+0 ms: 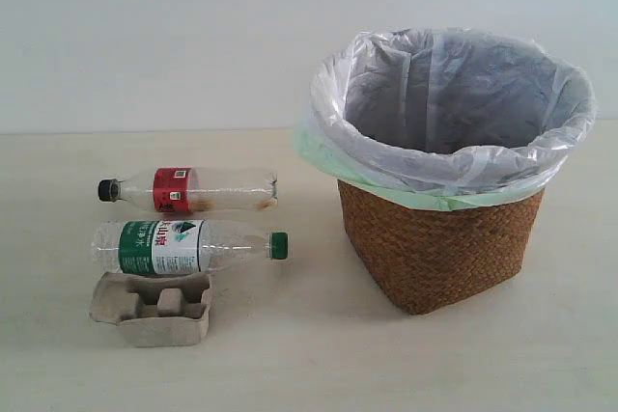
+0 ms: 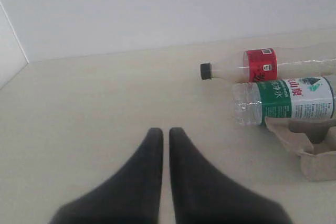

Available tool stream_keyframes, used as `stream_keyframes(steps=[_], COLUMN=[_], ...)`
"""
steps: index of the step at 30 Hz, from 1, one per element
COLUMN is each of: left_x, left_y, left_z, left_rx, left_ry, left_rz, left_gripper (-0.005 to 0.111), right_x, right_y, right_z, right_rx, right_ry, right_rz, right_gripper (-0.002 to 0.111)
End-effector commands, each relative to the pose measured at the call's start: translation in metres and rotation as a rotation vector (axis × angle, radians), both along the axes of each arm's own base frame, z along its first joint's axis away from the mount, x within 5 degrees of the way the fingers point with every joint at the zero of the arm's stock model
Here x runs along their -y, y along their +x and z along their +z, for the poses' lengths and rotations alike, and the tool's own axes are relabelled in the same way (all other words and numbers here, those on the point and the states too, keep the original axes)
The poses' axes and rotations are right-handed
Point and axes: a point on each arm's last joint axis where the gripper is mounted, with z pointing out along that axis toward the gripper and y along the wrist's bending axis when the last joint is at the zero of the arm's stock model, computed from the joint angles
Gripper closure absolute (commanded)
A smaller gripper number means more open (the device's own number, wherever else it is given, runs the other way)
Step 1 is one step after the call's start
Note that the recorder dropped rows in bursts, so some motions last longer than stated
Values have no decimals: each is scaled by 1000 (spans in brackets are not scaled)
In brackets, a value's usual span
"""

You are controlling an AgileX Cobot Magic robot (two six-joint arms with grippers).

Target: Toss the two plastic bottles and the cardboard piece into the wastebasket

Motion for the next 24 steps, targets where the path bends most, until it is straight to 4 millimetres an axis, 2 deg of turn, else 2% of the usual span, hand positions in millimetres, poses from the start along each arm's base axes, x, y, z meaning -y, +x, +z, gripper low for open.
stream_keyframes(steps=[1,6,8,11,15,19,24], left_x=[0,0,-1,-1,0,-3,-4], left_y=[0,0,0,2,2,-1,-4], left_z=[-1,-1,2,12,24,41,49], left_rx=[-7,0,21,135,287,480,597], left_ry=[62,63,116,125,-141,-204,-614], left_rz=[-14,-13,-14,-11,10,19,-12], left_gripper=[103,103,103,103,103,103,103], right_x=[0,0,0,0,0,0,0], right_y=[0,0,0,0,0,0,0], right_z=[1,1,1,1,1,1,1], right_rx=[11,11,11,11,11,11,11], right_ry=[0,0,0,0,0,0,0], right_rz=[-5,-5,-5,-5,-5,-5,-5], right_gripper=[108,108,108,108,108,108,108])
